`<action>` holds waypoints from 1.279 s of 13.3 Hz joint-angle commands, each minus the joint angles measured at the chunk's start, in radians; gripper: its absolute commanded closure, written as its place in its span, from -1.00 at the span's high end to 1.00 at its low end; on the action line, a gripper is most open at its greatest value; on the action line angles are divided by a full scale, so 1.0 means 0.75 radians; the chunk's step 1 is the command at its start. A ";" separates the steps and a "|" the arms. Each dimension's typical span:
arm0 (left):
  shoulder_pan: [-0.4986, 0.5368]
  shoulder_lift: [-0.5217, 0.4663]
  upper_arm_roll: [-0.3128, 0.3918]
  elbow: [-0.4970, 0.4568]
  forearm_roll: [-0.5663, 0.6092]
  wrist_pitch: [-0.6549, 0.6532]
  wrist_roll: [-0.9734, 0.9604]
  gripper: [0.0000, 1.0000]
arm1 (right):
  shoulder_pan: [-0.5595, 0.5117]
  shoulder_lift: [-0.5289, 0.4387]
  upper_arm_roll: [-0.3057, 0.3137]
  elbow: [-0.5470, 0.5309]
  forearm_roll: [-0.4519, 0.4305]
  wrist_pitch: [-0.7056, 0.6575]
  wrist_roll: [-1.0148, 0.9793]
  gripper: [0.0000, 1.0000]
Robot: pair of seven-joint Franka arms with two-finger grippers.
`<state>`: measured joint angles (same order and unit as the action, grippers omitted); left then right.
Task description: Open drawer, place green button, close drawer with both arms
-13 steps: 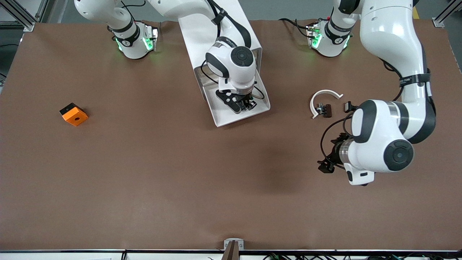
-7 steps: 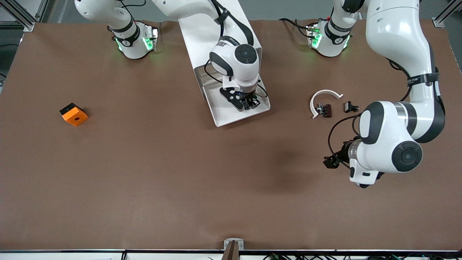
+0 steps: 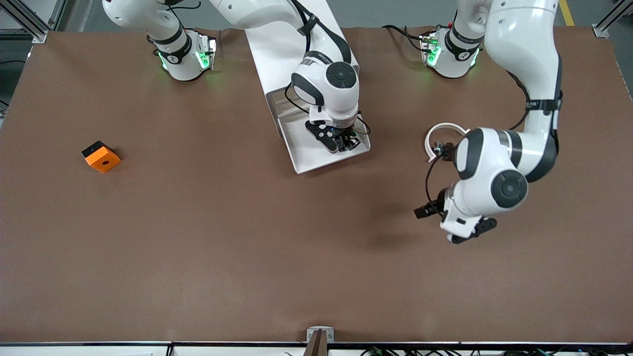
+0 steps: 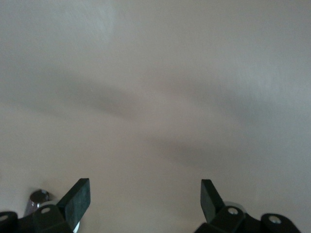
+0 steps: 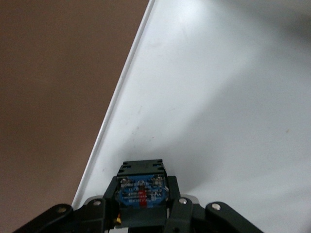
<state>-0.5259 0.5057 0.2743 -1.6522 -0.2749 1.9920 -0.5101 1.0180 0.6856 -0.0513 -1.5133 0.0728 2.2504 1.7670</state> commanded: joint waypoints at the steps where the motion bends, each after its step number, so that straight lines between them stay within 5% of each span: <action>1: -0.080 -0.169 -0.004 -0.235 0.031 0.077 0.013 1.00 | 0.015 0.025 -0.011 0.050 -0.025 -0.018 0.019 1.00; 9: -0.166 -0.083 -0.089 -0.256 0.007 0.256 -0.348 1.00 | -0.046 0.015 -0.009 0.185 -0.017 -0.274 -0.294 1.00; 17: -0.191 -0.028 -0.245 -0.245 0.007 0.273 -0.563 1.00 | -0.428 -0.222 -0.018 0.187 -0.017 -0.689 -1.015 1.00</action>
<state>-0.6537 0.4895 0.1090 -1.8402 -0.2748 2.1901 -0.8869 0.7854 0.5892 -0.0852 -1.3499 0.0703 1.7966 1.1337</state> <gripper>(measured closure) 0.000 0.000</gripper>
